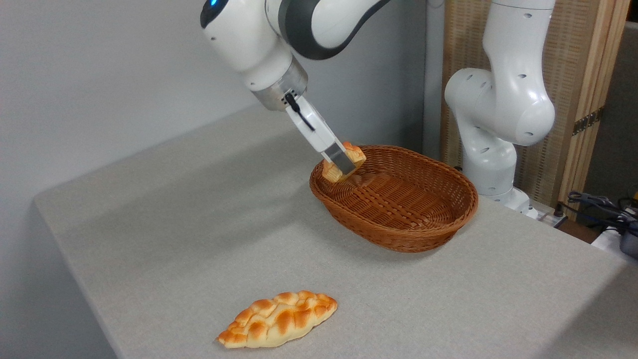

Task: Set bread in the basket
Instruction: 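Open the gripper to release the roll and raise it away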

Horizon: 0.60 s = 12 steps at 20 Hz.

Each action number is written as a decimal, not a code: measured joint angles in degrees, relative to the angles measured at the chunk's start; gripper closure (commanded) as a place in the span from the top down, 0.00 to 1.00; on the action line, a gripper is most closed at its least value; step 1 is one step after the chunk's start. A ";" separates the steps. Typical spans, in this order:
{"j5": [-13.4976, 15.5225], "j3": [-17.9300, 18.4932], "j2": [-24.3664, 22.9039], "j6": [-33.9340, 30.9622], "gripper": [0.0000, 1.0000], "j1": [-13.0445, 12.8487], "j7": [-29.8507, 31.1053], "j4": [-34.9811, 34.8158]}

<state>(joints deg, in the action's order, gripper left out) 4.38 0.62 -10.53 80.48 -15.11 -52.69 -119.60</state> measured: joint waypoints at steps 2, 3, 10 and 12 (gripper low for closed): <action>-0.01 -0.17 0.58 0.00 1.00 -0.12 -0.12 0.02; -0.02 -0.17 0.63 0.00 1.00 -0.15 -0.16 0.03; -0.06 -0.19 0.56 0.00 1.00 -0.20 -0.34 0.30; -0.06 -0.19 0.42 0.00 1.00 -0.20 -0.36 0.59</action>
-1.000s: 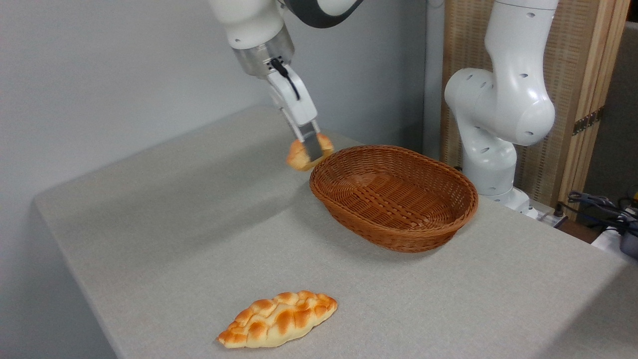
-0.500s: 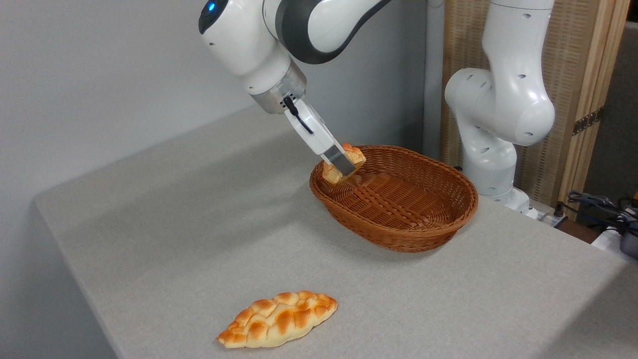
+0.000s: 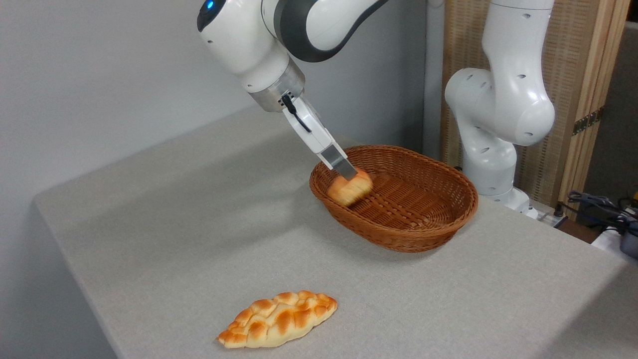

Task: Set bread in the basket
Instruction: 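Open the gripper to release the roll and raise it away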

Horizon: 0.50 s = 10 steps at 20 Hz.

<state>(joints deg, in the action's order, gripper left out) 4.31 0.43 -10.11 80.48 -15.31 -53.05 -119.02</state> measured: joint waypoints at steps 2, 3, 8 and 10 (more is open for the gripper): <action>-0.01 0.00 -0.12 0.00 1.00 0.00 -0.01 0.70; -0.03 0.00 -0.20 0.00 1.00 0.00 -0.01 1.03; -0.03 0.00 -0.43 0.19 1.00 0.00 -0.01 6.82; -0.03 0.00 -0.61 0.56 1.00 0.00 0.02 11.15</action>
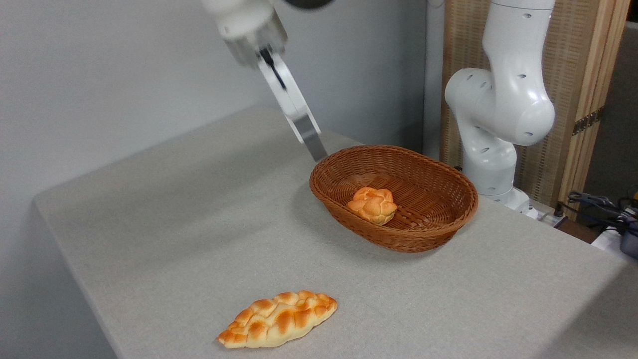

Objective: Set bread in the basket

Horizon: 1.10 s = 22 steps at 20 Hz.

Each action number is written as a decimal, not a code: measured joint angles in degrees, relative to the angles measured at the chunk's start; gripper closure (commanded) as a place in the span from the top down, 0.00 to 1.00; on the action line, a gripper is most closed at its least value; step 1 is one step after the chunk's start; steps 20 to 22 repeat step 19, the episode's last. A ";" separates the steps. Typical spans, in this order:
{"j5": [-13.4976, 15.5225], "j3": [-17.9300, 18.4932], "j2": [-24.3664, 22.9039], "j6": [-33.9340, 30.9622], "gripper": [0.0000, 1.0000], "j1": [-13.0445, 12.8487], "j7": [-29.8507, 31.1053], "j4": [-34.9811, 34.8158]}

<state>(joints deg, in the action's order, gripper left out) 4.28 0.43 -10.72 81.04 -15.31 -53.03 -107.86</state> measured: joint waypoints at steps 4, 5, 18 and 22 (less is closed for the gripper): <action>0.00 0.02 -0.19 2.69 1.00 0.02 3.37 7.33; 0.00 0.03 -0.19 3.48 1.00 0.02 5.08 8.54; -0.02 4.35 2.63 14.12 1.00 0.96 11.70 10.17; -0.02 4.54 2.63 14.12 1.00 0.96 11.70 10.17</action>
